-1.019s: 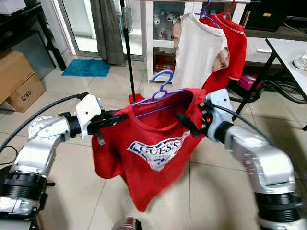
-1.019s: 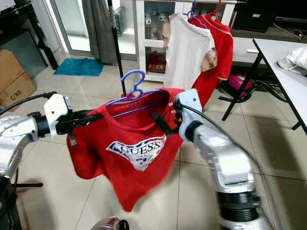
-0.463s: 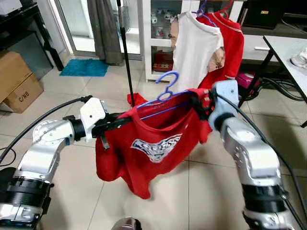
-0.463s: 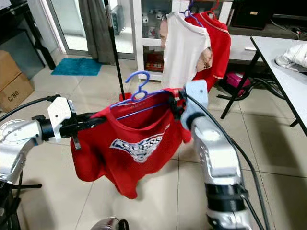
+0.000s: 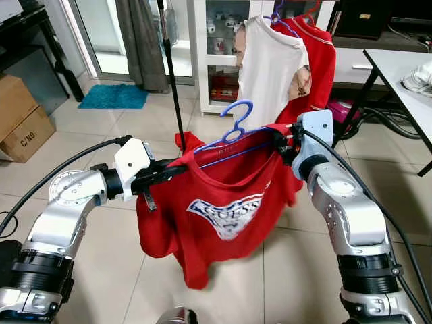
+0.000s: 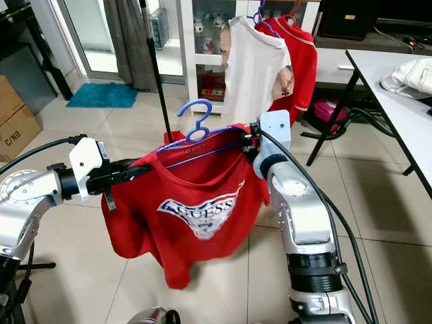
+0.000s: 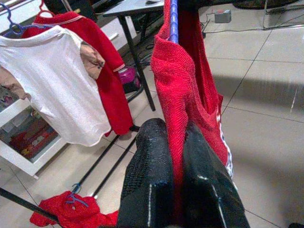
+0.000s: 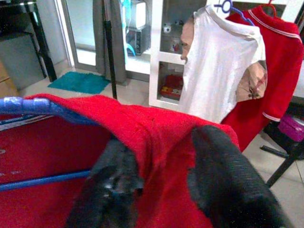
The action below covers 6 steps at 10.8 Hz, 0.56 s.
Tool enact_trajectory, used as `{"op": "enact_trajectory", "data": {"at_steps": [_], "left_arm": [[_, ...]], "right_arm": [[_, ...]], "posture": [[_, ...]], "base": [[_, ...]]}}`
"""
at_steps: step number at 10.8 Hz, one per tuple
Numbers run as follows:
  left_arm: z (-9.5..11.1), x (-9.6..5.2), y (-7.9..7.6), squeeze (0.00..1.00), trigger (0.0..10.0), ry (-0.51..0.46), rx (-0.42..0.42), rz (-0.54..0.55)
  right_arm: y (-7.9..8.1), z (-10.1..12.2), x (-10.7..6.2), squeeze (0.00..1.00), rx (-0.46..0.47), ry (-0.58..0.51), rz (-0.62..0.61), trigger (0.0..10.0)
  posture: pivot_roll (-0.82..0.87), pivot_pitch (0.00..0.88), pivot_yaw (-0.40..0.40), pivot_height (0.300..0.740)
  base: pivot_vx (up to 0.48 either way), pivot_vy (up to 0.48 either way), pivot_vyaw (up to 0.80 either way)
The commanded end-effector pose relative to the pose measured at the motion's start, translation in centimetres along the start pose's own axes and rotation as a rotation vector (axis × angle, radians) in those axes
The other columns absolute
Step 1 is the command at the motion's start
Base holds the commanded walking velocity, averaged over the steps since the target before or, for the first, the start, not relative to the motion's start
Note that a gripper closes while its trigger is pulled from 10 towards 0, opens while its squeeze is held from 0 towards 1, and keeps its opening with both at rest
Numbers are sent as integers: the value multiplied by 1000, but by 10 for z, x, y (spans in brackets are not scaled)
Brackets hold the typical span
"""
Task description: Hang hanger
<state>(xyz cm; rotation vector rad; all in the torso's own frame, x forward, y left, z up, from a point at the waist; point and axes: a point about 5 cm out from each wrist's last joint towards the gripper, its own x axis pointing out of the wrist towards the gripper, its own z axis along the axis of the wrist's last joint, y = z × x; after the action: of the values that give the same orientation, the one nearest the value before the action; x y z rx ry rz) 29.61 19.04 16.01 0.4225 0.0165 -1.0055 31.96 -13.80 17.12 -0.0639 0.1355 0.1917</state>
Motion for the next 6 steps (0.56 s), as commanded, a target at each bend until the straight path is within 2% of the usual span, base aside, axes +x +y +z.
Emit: {"op": "enact_trajectory", "data": {"at_steps": [1,6], "left_arm": [[5,-2,1,0,0,-17,14,12],[2,-2,1,0,0,6,11,9]], "right_arm": [[0,7,2,0,-20,-28,8,0],[5,10,2,0,-37,-47,46,0]], "posture": [[11,0,47,740],[4,0,51,740]], "base": [[0,0,0],[0,0,0]]}}
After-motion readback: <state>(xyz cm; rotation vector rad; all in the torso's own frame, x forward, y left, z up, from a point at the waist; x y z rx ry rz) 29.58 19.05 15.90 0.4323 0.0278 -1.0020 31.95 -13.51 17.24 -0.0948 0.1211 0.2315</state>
